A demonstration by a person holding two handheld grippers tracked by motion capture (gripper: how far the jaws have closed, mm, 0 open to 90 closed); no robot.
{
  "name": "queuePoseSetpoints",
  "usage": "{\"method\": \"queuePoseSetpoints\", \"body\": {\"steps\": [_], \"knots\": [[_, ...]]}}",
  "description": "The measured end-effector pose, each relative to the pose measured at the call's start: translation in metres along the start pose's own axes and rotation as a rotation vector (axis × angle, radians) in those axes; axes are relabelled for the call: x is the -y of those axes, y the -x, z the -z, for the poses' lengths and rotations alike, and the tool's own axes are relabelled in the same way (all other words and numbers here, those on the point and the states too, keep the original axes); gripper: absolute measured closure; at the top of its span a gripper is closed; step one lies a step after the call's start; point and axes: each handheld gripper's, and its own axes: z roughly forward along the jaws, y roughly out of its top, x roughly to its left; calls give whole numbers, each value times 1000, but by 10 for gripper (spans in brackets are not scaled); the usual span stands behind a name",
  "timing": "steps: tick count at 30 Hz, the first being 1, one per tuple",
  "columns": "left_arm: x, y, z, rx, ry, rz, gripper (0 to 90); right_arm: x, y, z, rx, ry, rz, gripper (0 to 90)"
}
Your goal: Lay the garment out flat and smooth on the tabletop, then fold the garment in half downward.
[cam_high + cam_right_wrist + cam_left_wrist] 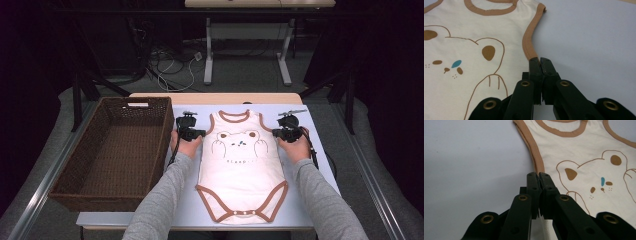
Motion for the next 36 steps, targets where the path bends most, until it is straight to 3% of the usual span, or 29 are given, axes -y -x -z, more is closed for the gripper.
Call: {"method": "queuePoseSetpoints", "body": {"steps": [6, 24, 32, 36], "knots": [[1, 4, 4, 13, 10, -13, 876, 0, -3, 4, -5, 6, 23, 882], [5, 6, 14, 30, 30, -29, 877, 0, -4, 15, -19, 25, 26, 882], [9, 11, 23, 44, 44, -45, 876, 4, -6, 21, -36, 40, 65, 882], [12, 10, 30, 70, 49, -23, 877, 8, -7, 27, -44, 49, 65, 882]]}}
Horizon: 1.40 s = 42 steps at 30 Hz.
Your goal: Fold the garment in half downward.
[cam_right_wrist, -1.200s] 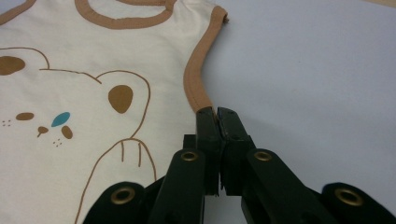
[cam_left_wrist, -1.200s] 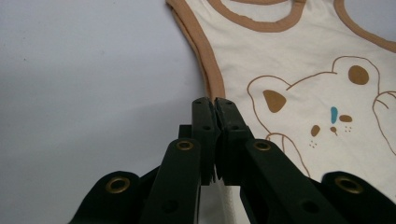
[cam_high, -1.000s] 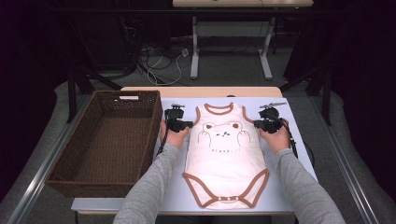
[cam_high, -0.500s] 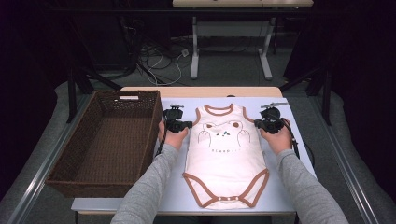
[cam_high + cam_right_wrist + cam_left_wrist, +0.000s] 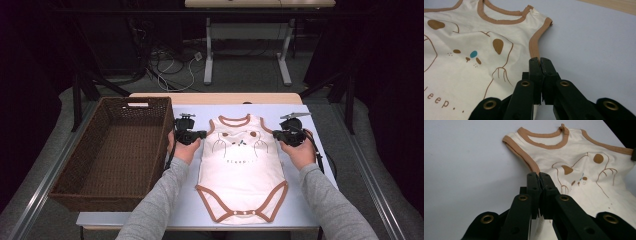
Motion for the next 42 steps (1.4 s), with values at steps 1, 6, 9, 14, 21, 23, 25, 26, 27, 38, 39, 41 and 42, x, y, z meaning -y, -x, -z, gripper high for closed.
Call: {"method": "queuePoseSetpoints", "body": {"steps": [1, 6, 9, 14, 21, 23, 25, 26, 27, 38, 39, 41, 42], "knots": [[1, 1, 1, -7, -3, -13, 876, 1, 0, 3, -7, 2, 6, 882], [9, 0, 5, -41, 2, -31, 877, 9, 3, 11, -22, 10, 1, 882], [12, -2, 6, -32, 8, -20, 876, 16, 9, 14, -27, 4, -13, 882], [18, -2, 11, -13, 20, -12, 877, 23, 10, 19, -51, 10, -33, 882], [29, 3, 17, 7, 5, -20, 876, 31, 7, 27, -73, 21, -33, 882], [32, 5, 20, 2, 6, -33, 876, 34, 6, 31, -84, 18, -33, 882], [36, 7, 22, 6, 4, -37, 876, 37, 4, 34, -88, 22, -34, 882], [37, 8, 24, 7, 2, -44, 876, 38, 3, 36, -89, 25, -35, 882], [39, 9, 24, 3, -3, -50, 876, 40, 3, 37, -96, 24, -33, 882], [60, 12, 32, 19, -36, -106, 876, 62, -1, 44, -114, 8, -27, 882], [62, 11, 32, 18, -39, -105, 876, 63, -1, 45, -117, 8, -32, 882], [66, 10, 32, 22, -45, -105, 876, 66, 0, 45, -117, 3, -31, 882], [68, 10, 32, 25, -45, -102, 876, 68, 0, 45, -131, 3, -38, 882]]}}
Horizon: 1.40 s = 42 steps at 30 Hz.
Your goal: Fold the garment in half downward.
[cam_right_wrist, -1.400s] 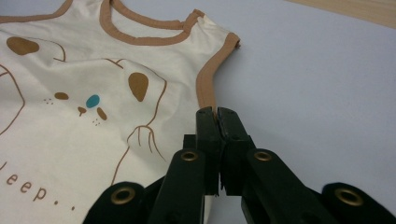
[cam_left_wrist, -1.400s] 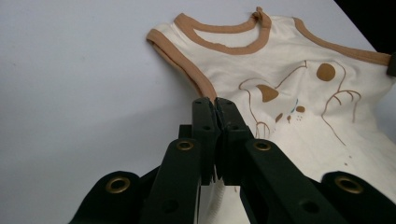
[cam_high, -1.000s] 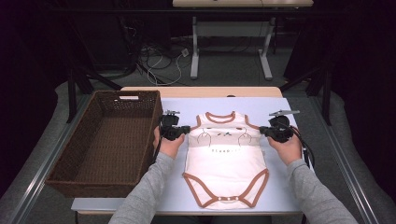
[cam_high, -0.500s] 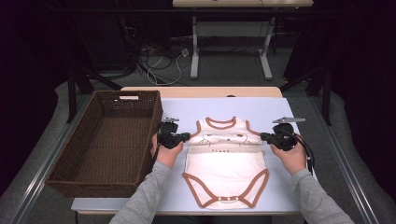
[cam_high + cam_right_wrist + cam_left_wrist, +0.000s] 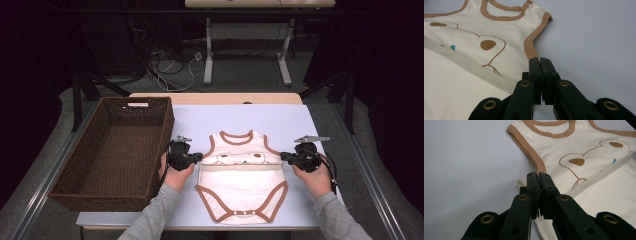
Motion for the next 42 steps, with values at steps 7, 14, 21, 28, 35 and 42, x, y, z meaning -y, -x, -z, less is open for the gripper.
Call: {"method": "queuePoseSetpoints", "body": {"steps": [7, 14, 21, 28, 35, 42], "knots": [[10, 0, -1, 25, -4, -11, 875, 11, 1, -1, -7, -21, -20, 882], [15, 0, -5, 24, -11, -14, 874, 20, 2, -6, -11, -34, -37, 881], [18, 1, -5, 20, 3, -10, 840, 22, 0, -6, -3, -25, -45, 829], [18, 3, -1, 5, 44, -8, 683, 25, -10, -1, 53, 18, 6, 668], [21, 7, -1, 1, 69, -30, 532, 27, -16, 2, 98, 62, 55, 548], [19, 12, 2, 1, 119, -24, 395, 27, -18, 5, 94, 102, 79, 461]]}}
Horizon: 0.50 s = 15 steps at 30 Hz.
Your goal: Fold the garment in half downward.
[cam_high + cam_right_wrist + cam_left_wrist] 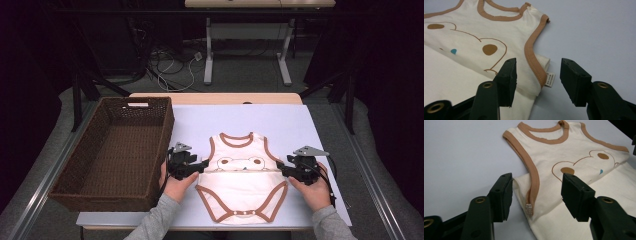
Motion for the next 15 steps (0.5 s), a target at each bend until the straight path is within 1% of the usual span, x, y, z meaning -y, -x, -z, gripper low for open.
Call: {"method": "queuePoseSetpoints", "body": {"steps": [2, 4, 5, 6, 7, 9, 10, 11, 12, 13, 14, 15], "knots": [[-2, 2, 1, 7, 2, -7, 367, -2, 0, 1, -11, 5, 1, 438], [-5, 5, 1, 8, 6, -19, 325, -4, -3, 2, -38, 13, -8, 408], [-6, 7, 1, 4, 12, -29, 311, -6, -4, 2, -49, 11, -7, 400], [-9, 9, 1, 10, 10, -29, 301, -8, -5, 2, -52, 10, 2, 398], [-11, 10, 0, 11, 13, -37, 297, -11, -7, 3, -52, 7, 12, 395], [-15, 13, -2, 21, 17, -52, 297, -17, -9, 2, -68, 7, 26, 383], [-18, 15, -2, 32, 12, -62, 301, -20, -11, 2, -76, 21, 33, 372], [-21, 17, -4, 30, 21, -65, 302, -24, -13, 1, -78, 25, 44, 356], [-23, 18, -5, 26, 15, -80, 302, -28, -13, 0, -72, 26, 54, 338], [-26, 19, -5, 17, 16, -101, 302, -32, -14, -1, -70, 17, 56, 338], [-29, 20, -5, 11, 5, -120, 302, -35, -14, -2, -79, 15, 52, 339], [-33, 23, -7, 11, 11, -120, 302, -39, -15, -4, -89, 8, 39, 338]]}}
